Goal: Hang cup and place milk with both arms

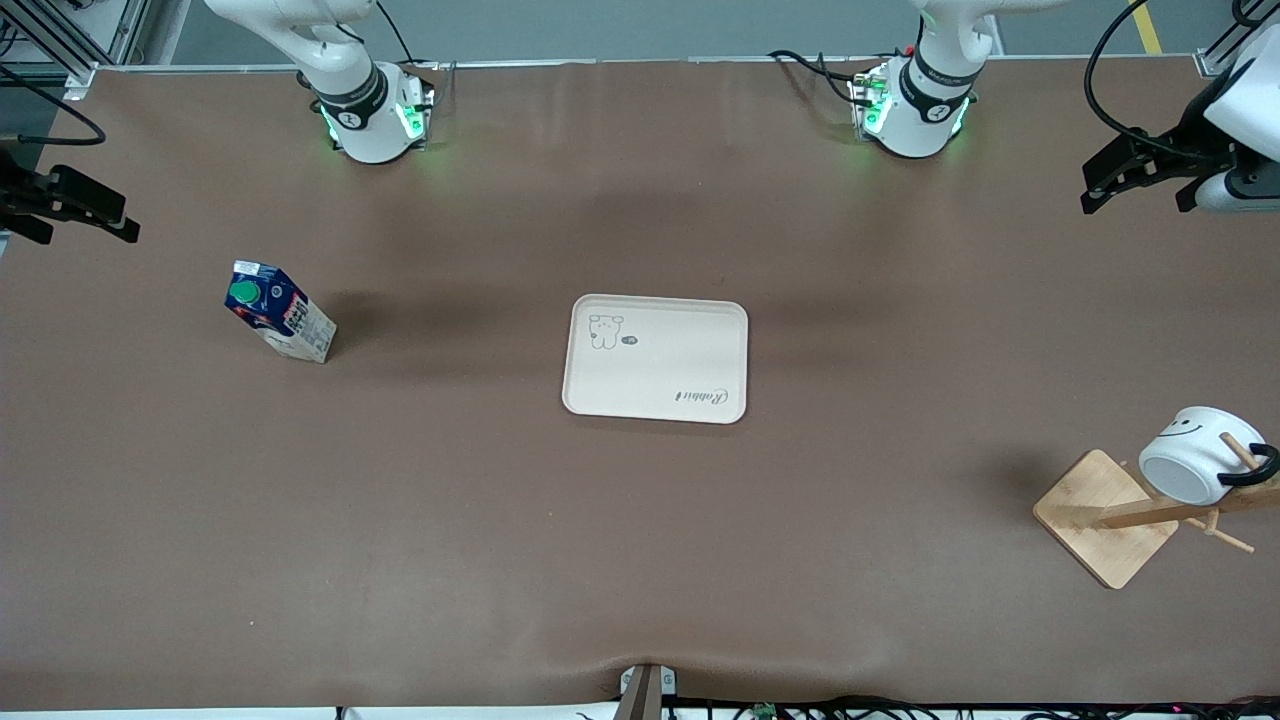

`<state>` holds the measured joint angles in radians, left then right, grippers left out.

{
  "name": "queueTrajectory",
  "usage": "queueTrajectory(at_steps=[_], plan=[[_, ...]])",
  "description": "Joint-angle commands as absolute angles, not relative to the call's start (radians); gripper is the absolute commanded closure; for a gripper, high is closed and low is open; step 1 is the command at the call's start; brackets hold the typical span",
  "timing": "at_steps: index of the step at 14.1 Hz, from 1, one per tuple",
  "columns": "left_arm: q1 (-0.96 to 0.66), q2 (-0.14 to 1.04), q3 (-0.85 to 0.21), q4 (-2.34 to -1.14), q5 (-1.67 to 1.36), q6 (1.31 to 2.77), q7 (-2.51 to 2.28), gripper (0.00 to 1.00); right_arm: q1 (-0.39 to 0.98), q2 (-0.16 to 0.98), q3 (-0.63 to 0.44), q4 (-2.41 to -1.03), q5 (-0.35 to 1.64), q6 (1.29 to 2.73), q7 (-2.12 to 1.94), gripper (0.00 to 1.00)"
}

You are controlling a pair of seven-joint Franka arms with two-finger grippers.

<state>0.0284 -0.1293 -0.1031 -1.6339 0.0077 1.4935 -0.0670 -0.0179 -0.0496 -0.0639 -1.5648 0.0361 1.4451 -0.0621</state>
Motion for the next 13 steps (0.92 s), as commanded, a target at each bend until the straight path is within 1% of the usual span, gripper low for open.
queueTrajectory(at_steps=[1, 13], plan=[[0.028, -0.101, -0.101, -1.583, 0.005, 1.479, -0.075, 0.0, -0.018, -0.063, -0.061, -1.568, 0.023, 1.443, -0.049, 0.0], [0.026, -0.104, -0.107, -1.583, -0.002, 1.463, -0.129, 0.0, -0.029, -0.058, -0.061, -1.572, 0.023, 1.434, -0.044, 0.0]])
